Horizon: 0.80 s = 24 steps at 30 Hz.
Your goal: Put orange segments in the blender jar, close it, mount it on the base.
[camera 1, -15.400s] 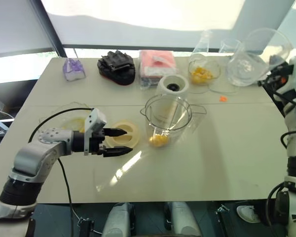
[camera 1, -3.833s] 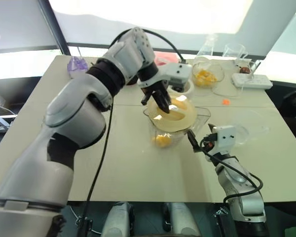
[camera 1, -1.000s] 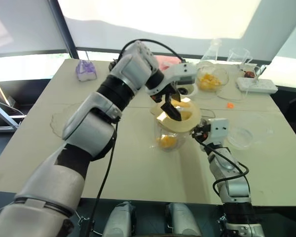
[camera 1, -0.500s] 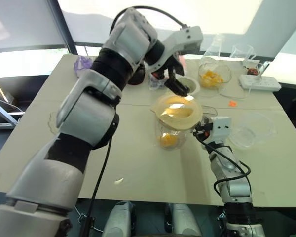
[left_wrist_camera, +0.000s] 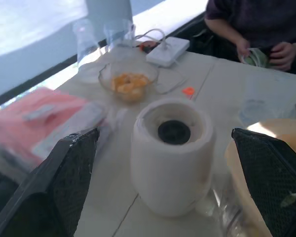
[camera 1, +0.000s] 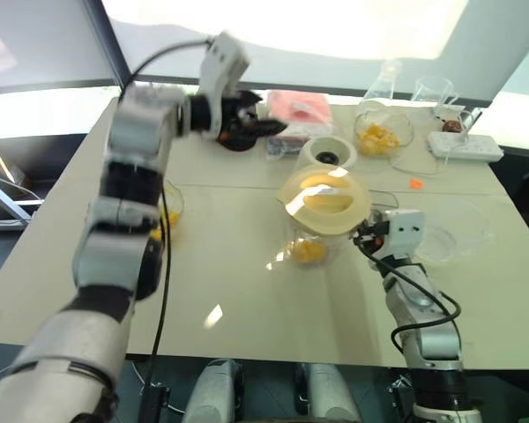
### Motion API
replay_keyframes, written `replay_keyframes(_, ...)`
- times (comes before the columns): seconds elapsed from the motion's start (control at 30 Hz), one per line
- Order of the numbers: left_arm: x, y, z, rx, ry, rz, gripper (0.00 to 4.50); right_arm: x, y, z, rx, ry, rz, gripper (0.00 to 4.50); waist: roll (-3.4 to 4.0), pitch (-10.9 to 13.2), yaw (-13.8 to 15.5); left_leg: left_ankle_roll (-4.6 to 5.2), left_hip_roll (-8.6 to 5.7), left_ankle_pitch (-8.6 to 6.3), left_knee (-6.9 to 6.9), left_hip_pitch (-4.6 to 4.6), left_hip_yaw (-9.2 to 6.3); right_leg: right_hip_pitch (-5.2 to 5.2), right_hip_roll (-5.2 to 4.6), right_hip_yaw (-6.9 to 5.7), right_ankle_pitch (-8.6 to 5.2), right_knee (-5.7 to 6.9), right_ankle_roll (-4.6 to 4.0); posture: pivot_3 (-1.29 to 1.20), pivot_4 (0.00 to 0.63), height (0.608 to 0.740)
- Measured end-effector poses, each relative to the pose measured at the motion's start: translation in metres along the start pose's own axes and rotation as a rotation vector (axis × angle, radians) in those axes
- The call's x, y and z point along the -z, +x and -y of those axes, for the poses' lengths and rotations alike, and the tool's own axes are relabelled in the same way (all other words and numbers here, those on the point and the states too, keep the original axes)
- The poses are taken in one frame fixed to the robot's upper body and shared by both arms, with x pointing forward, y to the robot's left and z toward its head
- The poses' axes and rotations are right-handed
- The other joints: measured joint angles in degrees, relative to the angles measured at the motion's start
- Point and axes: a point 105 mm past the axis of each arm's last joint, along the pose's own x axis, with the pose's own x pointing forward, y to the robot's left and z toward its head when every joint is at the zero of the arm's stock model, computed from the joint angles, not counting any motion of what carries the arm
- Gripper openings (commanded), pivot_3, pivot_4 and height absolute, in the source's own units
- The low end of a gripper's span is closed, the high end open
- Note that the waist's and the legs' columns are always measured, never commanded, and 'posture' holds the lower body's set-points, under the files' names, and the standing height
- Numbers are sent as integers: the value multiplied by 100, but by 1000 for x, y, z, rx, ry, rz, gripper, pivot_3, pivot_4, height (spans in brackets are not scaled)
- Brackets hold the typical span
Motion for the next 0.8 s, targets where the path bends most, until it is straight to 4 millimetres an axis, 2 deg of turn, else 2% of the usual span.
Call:
replay_keyframes(0.07,33,-9,3,-57,-27,-26,4484,-6,-2,9,19,-22,-6,934,-3,3,21,-2,0,1,0,-4,-2,0,0,-3,1,-2,-1,0,150,740)
replay_keyframes(0.13,64,-25,20,-45,-48,-36,4484,-18,-2,15,15,-39,-5,934,5,5,6,-2,0,0,-2,-2,5,-2,-3,2,0,-3,-1,0,150,740)
replay_keyframes(0.2,84,-33,38,-13,-97,-42,4484,-35,-1,20,20,-39,20,934,2,8,7,-5,1,2,-1,-2,3,-3,-1,0,2,-2,-6,0,150,740)
replay_keyframes(0.23,86,-35,43,-3,-112,-36,4484,-44,0,21,20,-34,36,934,3,9,19,-12,1,6,-1,-2,0,-4,0,-3,3,0,-8,0,150,740)
replay_keyframes(0.4,69,-41,57,-17,-91,70,4484,-92,-2,29,-16,-35,97,934,5,8,33,-18,1,10,2,16,-4,20,0,-8,-2,-4,-42,0,150,740)
replay_keyframes(0.63,78,-43,65,-46,-142,105,4484,-149,-4,49,9,-64,163,934,7,10,-1,-18,6,11,1,21,-2,19,13,-7,3,-2,-48,0,150,740)
replay_keyframes(0.8,74,-40,74,-23,-123,125,4484,-197,17,51,7,-7,259,934,9,11,-38,-18,7,11,1,22,3,18,14,-6,4,-1,-49,0,150,740)
